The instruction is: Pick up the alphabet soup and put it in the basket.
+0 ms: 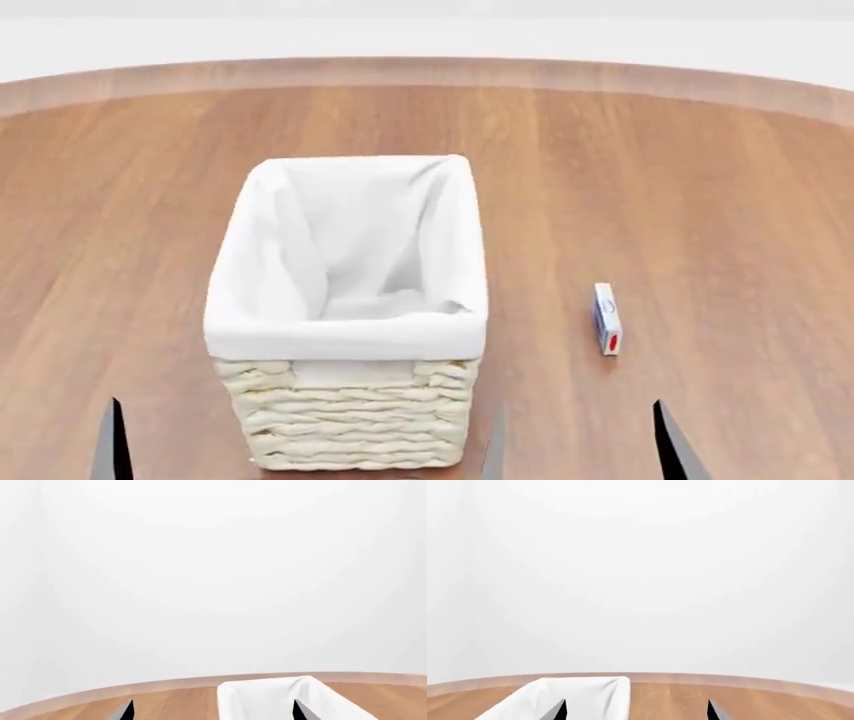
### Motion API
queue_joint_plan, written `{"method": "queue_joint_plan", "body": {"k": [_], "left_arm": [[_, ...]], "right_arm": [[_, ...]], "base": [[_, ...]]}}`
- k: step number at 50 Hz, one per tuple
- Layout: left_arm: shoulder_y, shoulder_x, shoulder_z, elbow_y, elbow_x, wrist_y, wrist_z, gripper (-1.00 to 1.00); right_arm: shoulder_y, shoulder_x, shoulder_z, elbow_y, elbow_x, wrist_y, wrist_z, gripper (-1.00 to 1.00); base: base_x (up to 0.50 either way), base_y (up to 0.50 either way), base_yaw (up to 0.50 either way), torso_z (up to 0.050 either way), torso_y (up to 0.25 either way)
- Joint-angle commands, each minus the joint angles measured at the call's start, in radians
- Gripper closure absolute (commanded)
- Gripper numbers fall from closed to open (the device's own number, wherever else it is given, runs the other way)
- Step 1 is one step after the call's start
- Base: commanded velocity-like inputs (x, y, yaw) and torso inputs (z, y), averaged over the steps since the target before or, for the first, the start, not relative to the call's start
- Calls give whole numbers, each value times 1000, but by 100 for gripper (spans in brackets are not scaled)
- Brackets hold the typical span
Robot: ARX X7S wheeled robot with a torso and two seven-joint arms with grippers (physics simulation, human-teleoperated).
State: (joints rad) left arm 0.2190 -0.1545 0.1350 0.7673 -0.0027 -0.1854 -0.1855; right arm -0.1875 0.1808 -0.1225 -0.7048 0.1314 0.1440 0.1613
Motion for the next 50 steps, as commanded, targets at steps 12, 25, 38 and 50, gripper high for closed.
{"method": "queue_joint_plan", "body": {"k": [12,25,38,50], "left_arm": [[-6,-21,13,-7,-11,-2,-21,-100],[-8,-31,19,-6,-20,-7,-31,-100],[-11,-39,28,-11,-22,-10,-42,-100],[-20,-47,39,-24,-22,-8,-49,-100]], "right_arm": [[8,17,-14,5,6,13,20,-100],[6,23,-13,9,24,-1,27,-100],[25,38,-19,-32,23,62,49,-100],[6,44,-17,-3,45,-6,41,-100]], "base": [[0,500,0,0,0],[0,346,0,0,0],[0,24,0,0,0],[0,75,0,0,0]]}}
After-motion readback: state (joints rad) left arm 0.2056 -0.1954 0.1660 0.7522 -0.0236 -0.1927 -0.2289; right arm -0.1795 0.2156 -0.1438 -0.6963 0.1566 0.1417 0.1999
